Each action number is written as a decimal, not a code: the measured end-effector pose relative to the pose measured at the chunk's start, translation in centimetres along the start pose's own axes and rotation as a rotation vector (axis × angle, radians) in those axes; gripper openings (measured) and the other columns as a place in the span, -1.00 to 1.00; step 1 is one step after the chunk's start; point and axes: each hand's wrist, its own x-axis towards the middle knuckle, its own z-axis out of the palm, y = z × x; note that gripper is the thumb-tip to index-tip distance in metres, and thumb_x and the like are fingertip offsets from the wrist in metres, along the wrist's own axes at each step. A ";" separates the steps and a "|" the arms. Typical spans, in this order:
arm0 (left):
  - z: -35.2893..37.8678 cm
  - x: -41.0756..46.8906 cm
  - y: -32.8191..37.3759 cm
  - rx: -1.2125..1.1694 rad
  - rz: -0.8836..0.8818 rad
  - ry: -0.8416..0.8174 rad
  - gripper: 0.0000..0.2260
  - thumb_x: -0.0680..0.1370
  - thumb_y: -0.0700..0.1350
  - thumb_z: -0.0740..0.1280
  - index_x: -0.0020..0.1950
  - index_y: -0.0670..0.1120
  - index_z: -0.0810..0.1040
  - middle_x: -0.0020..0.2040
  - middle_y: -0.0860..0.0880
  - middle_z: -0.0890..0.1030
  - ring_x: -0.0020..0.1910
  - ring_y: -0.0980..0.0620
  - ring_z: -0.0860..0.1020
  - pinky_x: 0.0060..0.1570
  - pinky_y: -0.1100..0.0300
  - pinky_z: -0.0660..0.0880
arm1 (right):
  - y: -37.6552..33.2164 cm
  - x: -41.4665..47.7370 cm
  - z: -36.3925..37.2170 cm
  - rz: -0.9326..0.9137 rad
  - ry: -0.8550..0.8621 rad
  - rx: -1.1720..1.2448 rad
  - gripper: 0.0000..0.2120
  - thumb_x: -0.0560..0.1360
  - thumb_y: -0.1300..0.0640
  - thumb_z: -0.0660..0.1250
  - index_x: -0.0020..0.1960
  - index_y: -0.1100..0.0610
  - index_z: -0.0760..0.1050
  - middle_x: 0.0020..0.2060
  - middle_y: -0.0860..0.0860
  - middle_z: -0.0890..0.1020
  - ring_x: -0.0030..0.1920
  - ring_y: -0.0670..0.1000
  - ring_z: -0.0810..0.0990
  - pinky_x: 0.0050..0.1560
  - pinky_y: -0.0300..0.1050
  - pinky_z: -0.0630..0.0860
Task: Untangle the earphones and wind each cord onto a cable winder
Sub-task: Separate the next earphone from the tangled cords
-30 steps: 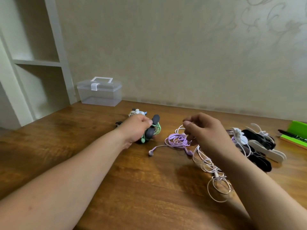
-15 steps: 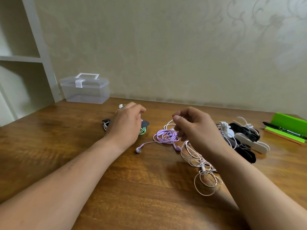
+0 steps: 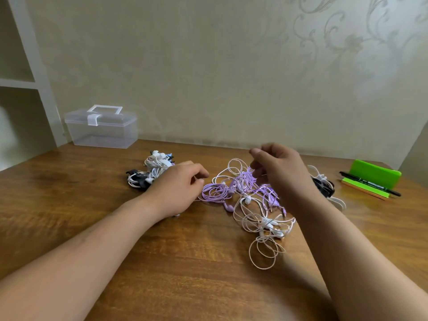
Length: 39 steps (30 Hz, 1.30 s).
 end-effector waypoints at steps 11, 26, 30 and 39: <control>0.8 2.2 2.5 0.271 0.021 -0.462 -0.74 0.49 0.13 0.41 0.10 0.09 0.49 0.13 0.09 0.43 0.20 0.04 0.39 0.21 0.09 0.42 | 2.5 0.3 -1.8 -0.019 0.065 -0.129 -0.87 0.63 0.10 0.38 -0.07 0.12 0.63 -0.36 0.00 0.66 -0.38 -0.04 0.58 -0.25 -0.03 0.54; -1.0 1.8 3.0 -1.016 -0.255 -0.066 -0.88 0.69 -0.28 0.22 -0.03 -0.17 0.48 -0.24 -0.14 0.64 -0.26 -0.02 0.61 -0.28 0.05 0.60 | 2.1 -1.5 -0.9 -0.219 0.039 -0.306 -0.88 0.64 0.04 0.36 -0.05 0.00 0.63 -0.26 -0.01 0.67 -0.20 0.02 0.64 -0.13 0.08 0.59; -0.4 1.3 4.8 -1.350 -0.266 -0.158 -0.89 0.69 -0.28 0.20 0.01 -0.20 0.49 -0.22 -0.17 0.59 -0.27 -0.04 0.61 -0.29 -0.02 0.64 | 1.7 -1.6 -0.6 -0.052 -0.108 -0.004 -0.75 0.71 -0.03 0.25 0.14 0.08 0.64 -0.09 0.03 0.73 -0.08 0.01 0.69 0.02 0.14 0.61; 1.2 0.5 6.0 -1.177 -0.227 -0.290 -0.92 0.71 -0.20 0.20 0.10 -0.16 0.46 -0.06 -0.31 0.60 -0.30 -0.17 0.63 -0.49 0.12 0.50 | 1.6 -1.4 -0.6 0.072 -0.292 0.238 -0.71 0.70 0.05 0.26 0.15 0.23 0.65 -0.11 0.17 0.73 -0.15 0.09 0.67 -0.16 -0.08 0.61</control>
